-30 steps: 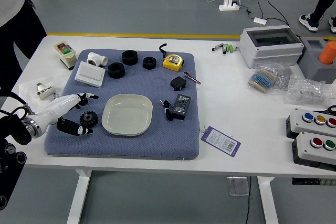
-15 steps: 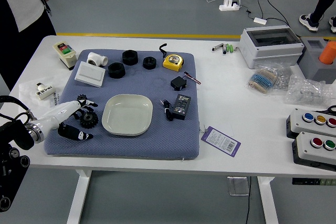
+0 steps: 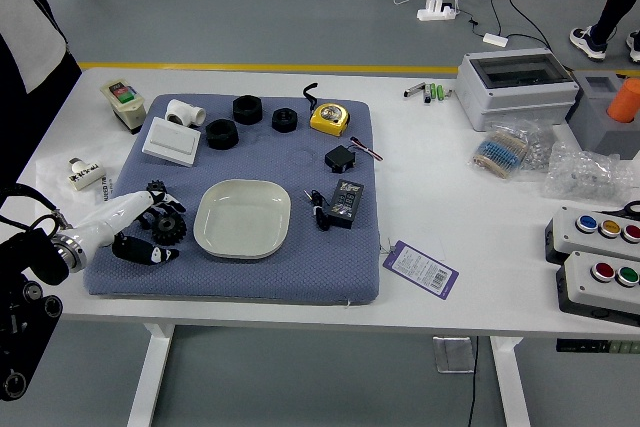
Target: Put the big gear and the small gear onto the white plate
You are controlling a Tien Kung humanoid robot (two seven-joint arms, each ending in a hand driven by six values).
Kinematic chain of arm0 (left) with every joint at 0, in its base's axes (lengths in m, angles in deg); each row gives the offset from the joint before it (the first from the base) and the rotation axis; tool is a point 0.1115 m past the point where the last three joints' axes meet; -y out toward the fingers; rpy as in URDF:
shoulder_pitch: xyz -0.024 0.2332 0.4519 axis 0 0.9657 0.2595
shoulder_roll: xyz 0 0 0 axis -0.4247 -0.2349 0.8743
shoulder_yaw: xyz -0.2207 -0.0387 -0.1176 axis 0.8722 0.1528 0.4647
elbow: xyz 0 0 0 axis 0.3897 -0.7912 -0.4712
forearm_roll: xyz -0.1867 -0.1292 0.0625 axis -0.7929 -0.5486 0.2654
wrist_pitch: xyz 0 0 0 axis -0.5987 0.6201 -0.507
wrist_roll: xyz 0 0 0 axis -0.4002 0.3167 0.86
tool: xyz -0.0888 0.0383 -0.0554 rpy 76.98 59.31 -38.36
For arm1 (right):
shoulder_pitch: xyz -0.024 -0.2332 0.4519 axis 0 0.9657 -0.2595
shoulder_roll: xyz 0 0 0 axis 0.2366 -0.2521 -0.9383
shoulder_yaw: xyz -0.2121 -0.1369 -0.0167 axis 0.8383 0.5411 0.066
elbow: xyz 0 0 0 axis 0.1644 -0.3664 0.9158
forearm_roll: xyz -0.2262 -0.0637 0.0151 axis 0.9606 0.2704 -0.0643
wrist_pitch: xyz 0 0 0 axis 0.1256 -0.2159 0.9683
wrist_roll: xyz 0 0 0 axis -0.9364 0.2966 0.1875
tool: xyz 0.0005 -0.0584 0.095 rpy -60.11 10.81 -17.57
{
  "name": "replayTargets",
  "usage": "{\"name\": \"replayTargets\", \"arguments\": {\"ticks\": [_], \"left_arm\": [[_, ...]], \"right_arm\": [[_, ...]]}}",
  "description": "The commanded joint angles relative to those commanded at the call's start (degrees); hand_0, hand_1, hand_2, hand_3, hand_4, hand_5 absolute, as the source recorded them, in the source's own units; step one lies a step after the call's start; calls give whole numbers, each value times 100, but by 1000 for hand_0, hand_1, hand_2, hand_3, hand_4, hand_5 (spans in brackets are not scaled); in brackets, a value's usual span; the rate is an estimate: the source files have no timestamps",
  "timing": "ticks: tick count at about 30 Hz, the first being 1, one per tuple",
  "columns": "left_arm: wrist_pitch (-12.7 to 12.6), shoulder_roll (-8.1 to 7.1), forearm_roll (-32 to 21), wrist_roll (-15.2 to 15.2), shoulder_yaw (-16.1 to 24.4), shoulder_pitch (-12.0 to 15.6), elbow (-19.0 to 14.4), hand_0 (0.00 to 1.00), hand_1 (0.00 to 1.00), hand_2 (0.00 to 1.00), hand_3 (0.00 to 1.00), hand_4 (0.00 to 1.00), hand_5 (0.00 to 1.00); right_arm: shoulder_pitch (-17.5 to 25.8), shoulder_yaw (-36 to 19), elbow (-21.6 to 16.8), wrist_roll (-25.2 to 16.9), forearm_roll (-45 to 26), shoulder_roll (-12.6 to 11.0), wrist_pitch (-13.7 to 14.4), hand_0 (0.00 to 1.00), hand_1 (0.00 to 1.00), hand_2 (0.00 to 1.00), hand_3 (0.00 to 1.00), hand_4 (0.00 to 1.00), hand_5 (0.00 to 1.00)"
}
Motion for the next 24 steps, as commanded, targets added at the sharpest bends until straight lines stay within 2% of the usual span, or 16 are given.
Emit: {"name": "replayTargets", "arguments": {"ticks": [3,4,9,10,14,15,16,21,22,24], "left_arm": [[1,0,0,-24,-1,-27,-9,431,564,624,633,497,49],[1,1,0,-33,2,-37,-4,402,530,605,618,160,2],[11,9,0,-53,8,-56,31,402,530,605,618,160,2],[11,9,0,-53,9,-56,32,374,494,553,593,21,2],[35,9,0,-55,23,-47,13,374,494,553,593,21,2],[-27,6,0,-42,37,-38,-8,374,494,553,593,21,2],[-44,5,0,-38,41,-36,-14,366,461,522,582,34,2],[-535,3,0,46,110,5,-251,366,461,522,582,34,2],[-642,2,0,72,100,9,-348,355,460,516,574,8,2],[-701,2,0,87,92,10,-410,355,460,516,574,8,2]], "right_arm": [[-10,-11,1,-2,-9,0,-2,660,673,740,568,790,679],[-14,-20,0,-2,-8,-1,-1,660,673,740,568,790,678],[-27,-25,0,1,-4,-4,2,660,673,740,568,790,678],[-28,-24,0,1,-4,-4,2,660,673,740,569,791,679],[-28,-19,1,6,0,-3,2,660,673,740,569,791,679],[-28,-16,1,7,0,-4,1,660,673,740,569,791,679],[-28,-16,1,7,1,-4,1,660,673,740,569,791,679],[-29,-14,3,7,-2,-3,-2,660,673,740,569,791,679],[-31,-19,3,7,0,-3,-3,660,673,740,568,791,679],[-32,-22,2,6,1,-4,-3,660,673,740,568,791,679]]}}
